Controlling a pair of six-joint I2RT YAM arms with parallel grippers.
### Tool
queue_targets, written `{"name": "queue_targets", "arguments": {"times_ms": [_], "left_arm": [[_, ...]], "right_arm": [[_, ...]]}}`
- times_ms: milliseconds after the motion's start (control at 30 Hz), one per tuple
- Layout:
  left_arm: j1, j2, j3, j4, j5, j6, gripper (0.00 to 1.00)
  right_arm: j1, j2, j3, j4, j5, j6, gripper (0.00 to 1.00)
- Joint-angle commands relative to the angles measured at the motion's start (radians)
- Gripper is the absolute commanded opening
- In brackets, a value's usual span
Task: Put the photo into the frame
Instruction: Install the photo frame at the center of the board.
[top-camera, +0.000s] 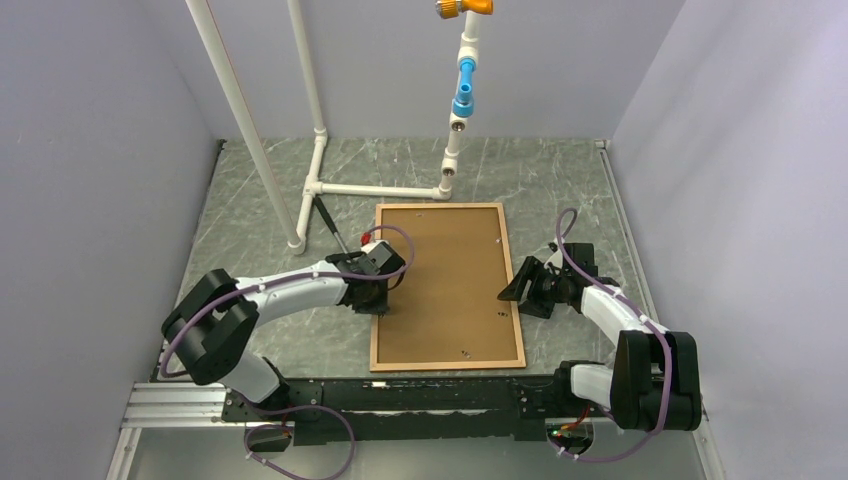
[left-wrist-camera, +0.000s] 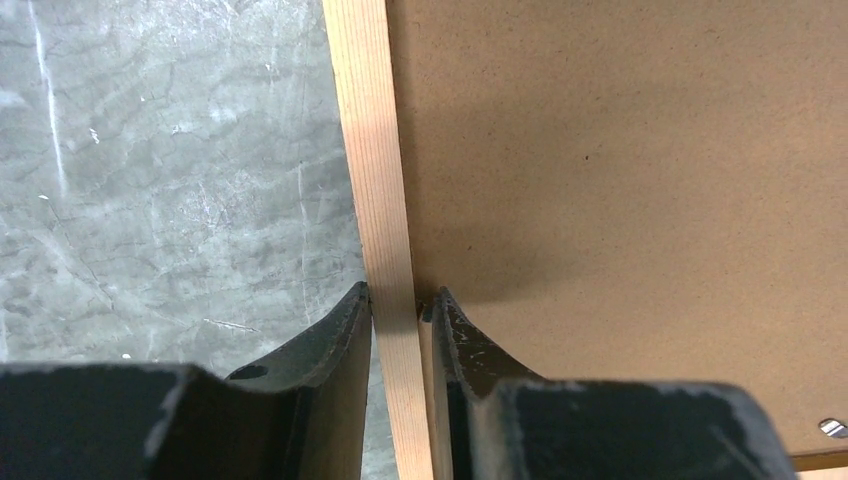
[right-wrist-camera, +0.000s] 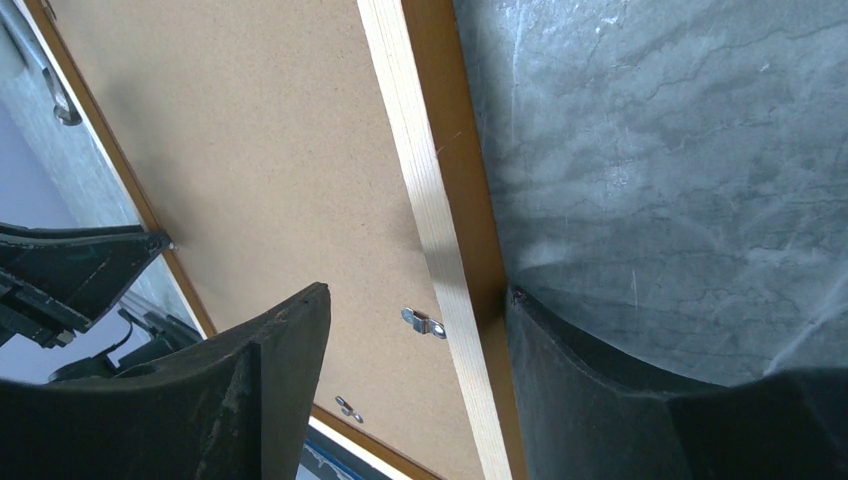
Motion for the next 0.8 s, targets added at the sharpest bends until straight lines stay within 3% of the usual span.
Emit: {"name": "queue_targets", "arguments": {"times_ms": [0,100,167,200,233,333,533,767], "left_arm": [[0.016,-0.075,-0.038,0.068,0.031,-0.005,0.00],[0.055,-0.147,-0.088,0.124,0.091,-0.019,0.01],[0.088,-0.192,-0.121,0.153,0.133,-0.026,0.20],[0.103,-0.216,-0.137,0.166,0.153,-0.028,0.45],[0.119,-0.237,-0.154,0.181,0.170,-0.031,0.63],[0.164,-0.301,-0.202,0.199,0.204,-0.036,0.83],[0.241,-0.362,-0.285,0.216,0.255,-0.026,0.89],[0.248,-0.332,-0.296,0.202,0.250,-0.009,0.89]], "right_arm": [[0.017,0.002,0.006,0.002,-0.012,0.009,0.66],[0.038,0.011,0.015,-0.001,0.002,0.011,0.66],[0.068,0.018,0.024,-0.005,0.018,0.014,0.66],[0.080,0.020,0.027,-0.005,0.030,0.017,0.66],[0.093,0.023,0.033,-0.007,0.043,0.019,0.66],[0.149,0.037,0.063,-0.024,0.100,0.019,0.66],[0.281,0.073,0.146,-0.097,0.264,0.012,0.66],[0.384,0.067,0.188,-0.196,0.433,0.011,0.66]]}}
